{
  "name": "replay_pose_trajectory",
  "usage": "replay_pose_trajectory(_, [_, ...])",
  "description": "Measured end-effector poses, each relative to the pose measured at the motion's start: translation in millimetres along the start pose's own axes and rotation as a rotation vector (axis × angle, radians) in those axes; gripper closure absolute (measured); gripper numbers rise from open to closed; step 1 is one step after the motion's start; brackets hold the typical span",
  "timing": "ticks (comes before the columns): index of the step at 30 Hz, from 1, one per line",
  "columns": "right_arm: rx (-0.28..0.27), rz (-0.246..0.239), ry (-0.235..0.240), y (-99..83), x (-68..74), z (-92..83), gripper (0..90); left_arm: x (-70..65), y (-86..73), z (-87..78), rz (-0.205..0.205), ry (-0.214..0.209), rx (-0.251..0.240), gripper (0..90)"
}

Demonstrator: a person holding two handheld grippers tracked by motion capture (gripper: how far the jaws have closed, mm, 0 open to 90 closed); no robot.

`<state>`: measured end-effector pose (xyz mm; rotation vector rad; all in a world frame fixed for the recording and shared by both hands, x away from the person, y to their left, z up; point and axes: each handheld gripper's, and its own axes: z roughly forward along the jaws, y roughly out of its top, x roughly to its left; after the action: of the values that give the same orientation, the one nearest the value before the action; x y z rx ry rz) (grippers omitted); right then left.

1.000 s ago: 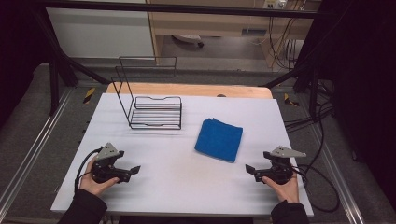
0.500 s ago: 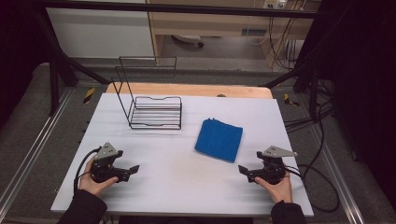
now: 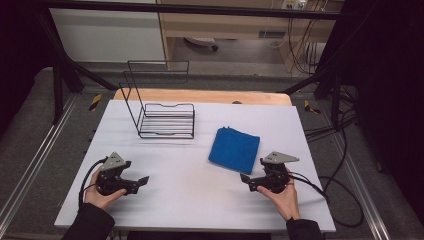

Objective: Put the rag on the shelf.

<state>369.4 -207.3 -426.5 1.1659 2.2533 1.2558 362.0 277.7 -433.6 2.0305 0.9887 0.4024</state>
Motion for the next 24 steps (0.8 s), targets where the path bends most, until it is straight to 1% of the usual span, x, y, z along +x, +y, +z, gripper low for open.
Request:
replay_pose_trajectory(3, [0.005, -0.008, -0.009, 7.5, 5.9, 6.9, 3.5, 0.2, -0.3, 0.2, 0.0, 0.001, 0.002, 7.7])
replay_pose_trajectory(7, [0.007, -0.019, 0.004, 19.2, 15.7, 19.2, 8.0, 0.2, -0.3, 0.2, -0.002, 0.001, 0.002, 7.8])
replay_pose_trajectory(9, [0.009, -0.02, 0.019, 27.0, 21.2, 28.9, 12.5, 0.5, -0.3, -0.1, -0.003, 0.001, 0.002, 7.9])
replay_pose_trajectory(10, [0.009, -0.02, 0.019, 27.0, 21.2, 28.9, 12.5, 0.5, -0.3, -0.1, -0.003, 0.001, 0.002, 8.0])
replay_pose_trajectory(11, [0.012, -0.018, 0.034, 33.5, 25.6, 37.9, 17.2, 0.7, -0.4, -0.3, -0.005, 0.002, 0.001, 8.1])
replay_pose_trajectory(12, [0.012, -0.021, 0.047, 36.4, 27.6, 42.4, 20.3, 1.2, -0.5, -0.5, -0.005, 0.002, 0.0, 8.2])
replay_pose_trajectory(14, [0.021, -0.03, 0.047, 40.5, 31.7, 51.1, 24.0, 1.4, -0.6, -0.6, -0.01, 0.004, -0.003, 8.3])
replay_pose_trajectory(15, [0.033, -0.043, 0.052, 43.0, 34.3, 57.7, 27.1, 1.6, -0.6, -0.7, -0.01, 0.003, -0.003, 8.5])
replay_pose_trajectory(20, [0.081, -0.084, 0.049, 49.0, 42.9, 84.0, 37.9, 2.1, -0.8, -0.8, -0.012, 0.003, -0.002, 9.0])
replay_pose_trajectory(21, [0.092, -0.083, 0.048, 49.7, 44.5, 88.9, 40.5, 2.4, -0.8, -1.1, -0.011, 0.001, 0.0, 9.1])
replay_pose_trajectory(23, [0.11, -0.107, 0.03, 51.0, 46.2, 99.4, 45.6, 2.3, -0.8, -0.9, -0.013, 0.002, -0.002, 9.2])
replay_pose_trajectory(24, [0.113, -0.11, 0.029, 51.2, 46.2, 103.1, 47.8, 2.4, -0.9, -0.8, -0.014, 0.002, -0.002, 9.3])
